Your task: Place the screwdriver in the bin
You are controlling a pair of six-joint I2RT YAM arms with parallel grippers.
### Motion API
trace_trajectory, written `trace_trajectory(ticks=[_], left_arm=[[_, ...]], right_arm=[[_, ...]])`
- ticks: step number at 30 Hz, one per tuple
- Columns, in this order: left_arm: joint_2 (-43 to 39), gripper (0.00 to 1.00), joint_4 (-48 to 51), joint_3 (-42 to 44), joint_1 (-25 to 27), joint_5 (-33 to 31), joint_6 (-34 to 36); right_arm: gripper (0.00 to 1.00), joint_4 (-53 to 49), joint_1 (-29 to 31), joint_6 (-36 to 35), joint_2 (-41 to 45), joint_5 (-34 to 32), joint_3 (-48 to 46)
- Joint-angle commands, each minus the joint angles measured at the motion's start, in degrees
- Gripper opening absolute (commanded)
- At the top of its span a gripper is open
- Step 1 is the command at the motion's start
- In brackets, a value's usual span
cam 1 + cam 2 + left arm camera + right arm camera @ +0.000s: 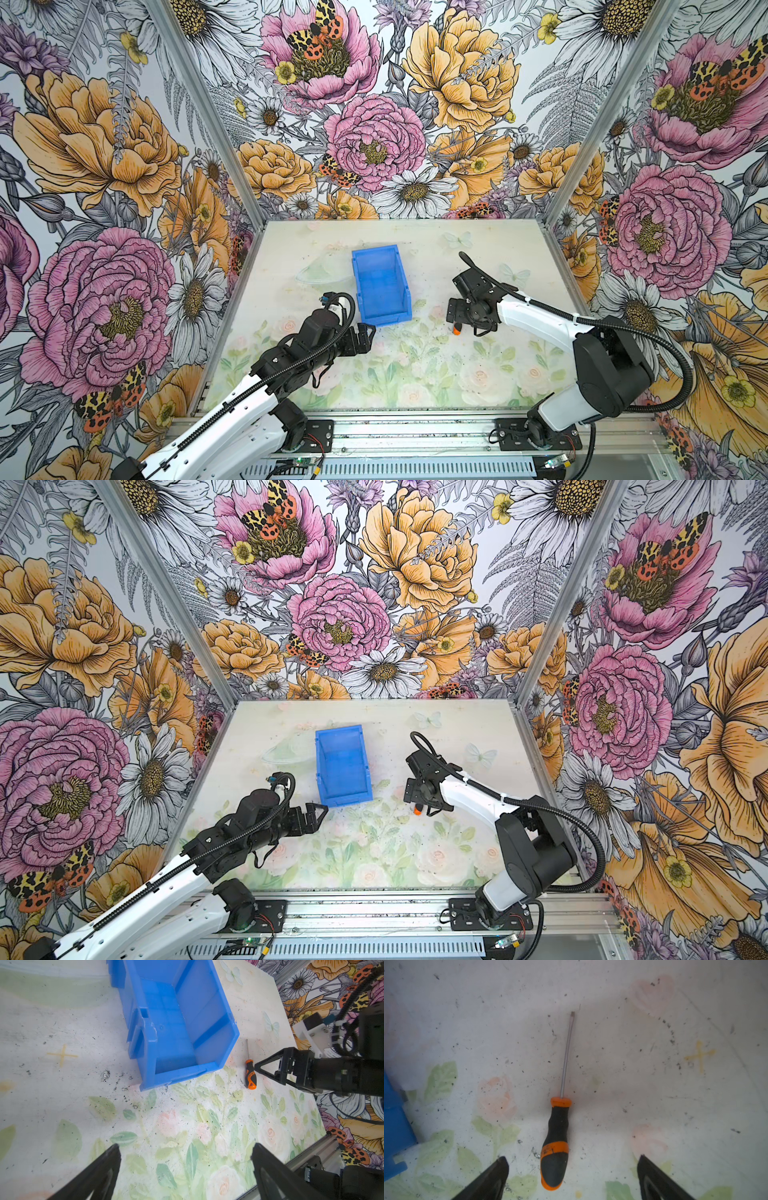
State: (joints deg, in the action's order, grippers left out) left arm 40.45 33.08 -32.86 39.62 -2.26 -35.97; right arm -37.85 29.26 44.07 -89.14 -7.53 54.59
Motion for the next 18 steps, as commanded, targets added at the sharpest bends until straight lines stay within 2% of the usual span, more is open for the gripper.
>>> trace_trajectory(ticks=[1, 7, 12, 18], left_arm=[[-1.5, 0.99, 0.1, 0.9, 1.1, -0.3, -0.7], [-1.8, 0.99, -0.4, 1.4, 2.7, 0.7, 0.1], [-2.0, 0.99, -3.7, 2.0, 5.0, 5.6, 2.9], [-4.0, 0.99, -6.2, 3.0, 10.1, 6.3, 3.8]], right_arm=[[0.94, 2.5, 0.4, -0.3, -1.6, 1.2, 1.2], [0.88, 4.1, 0.4, -0.9, -4.7, 2.1, 1.1], [0.83, 5.5, 0.4, -1.2, -6.3, 2.6, 0.5], [0.7, 6.0, 0.4, -1.4, -6.8, 2.7, -0.3]])
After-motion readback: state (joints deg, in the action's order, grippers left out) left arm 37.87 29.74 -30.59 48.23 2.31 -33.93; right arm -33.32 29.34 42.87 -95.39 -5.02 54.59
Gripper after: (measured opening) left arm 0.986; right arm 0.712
